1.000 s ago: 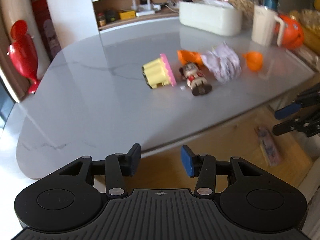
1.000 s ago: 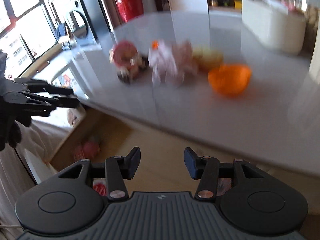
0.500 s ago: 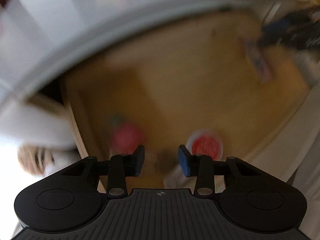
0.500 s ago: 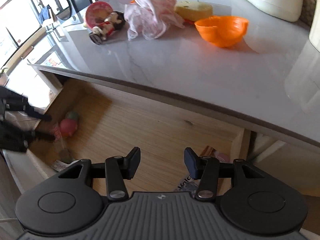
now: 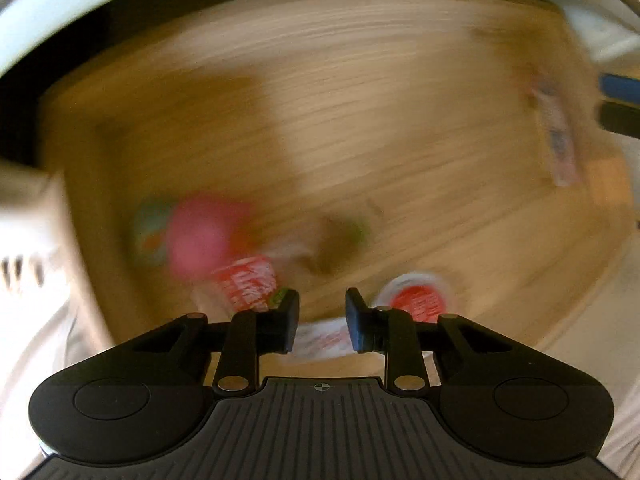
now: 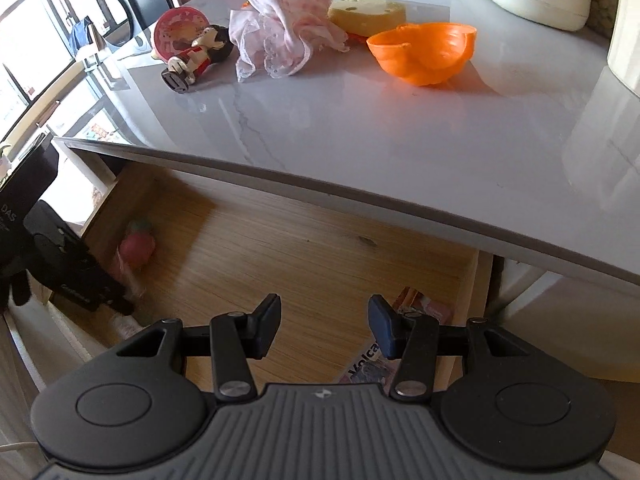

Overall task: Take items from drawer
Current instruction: 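Lower the left tool into the drawer and grasp the wrapped hawthorn snack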

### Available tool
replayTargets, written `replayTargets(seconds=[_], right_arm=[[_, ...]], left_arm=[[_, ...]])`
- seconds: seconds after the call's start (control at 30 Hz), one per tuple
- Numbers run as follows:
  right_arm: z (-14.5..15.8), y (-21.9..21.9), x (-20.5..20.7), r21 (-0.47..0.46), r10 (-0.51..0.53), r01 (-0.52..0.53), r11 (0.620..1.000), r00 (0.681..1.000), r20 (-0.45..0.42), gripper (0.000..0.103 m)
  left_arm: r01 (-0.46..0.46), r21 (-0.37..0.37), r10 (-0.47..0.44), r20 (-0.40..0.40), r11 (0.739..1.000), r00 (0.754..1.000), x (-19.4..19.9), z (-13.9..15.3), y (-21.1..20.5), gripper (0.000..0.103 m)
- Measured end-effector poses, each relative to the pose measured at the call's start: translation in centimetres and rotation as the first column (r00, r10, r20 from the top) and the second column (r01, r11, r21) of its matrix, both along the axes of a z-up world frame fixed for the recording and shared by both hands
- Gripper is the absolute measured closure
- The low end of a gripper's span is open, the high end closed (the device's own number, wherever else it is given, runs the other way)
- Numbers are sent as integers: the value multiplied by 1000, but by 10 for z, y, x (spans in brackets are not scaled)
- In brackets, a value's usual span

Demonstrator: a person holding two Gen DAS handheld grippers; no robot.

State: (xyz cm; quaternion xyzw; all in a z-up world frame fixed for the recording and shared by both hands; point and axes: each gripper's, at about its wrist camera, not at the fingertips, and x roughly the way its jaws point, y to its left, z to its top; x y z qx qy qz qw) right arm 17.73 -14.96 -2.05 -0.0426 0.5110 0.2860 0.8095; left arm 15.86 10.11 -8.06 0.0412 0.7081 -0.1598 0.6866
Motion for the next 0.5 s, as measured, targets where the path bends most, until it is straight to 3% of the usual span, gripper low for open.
replayTargets(seconds=[0.2, 0.3, 0.5], right_arm=[[-4, 4, 1, -17, 11, -11, 1000, 1000, -5, 55], [-5, 4, 2, -23, 6, -6, 1000, 1000, -5, 55], [-8, 3, 4, -29, 6, -6, 1000, 1000, -13, 55]], left_arm=[[146, -117, -148, -4, 982, 989, 7, 5, -38, 75], [222, -83, -223, -2, 972, 975, 6, 10, -41, 76], [211, -27, -211, 18, 977, 977, 6, 22, -15, 77]])
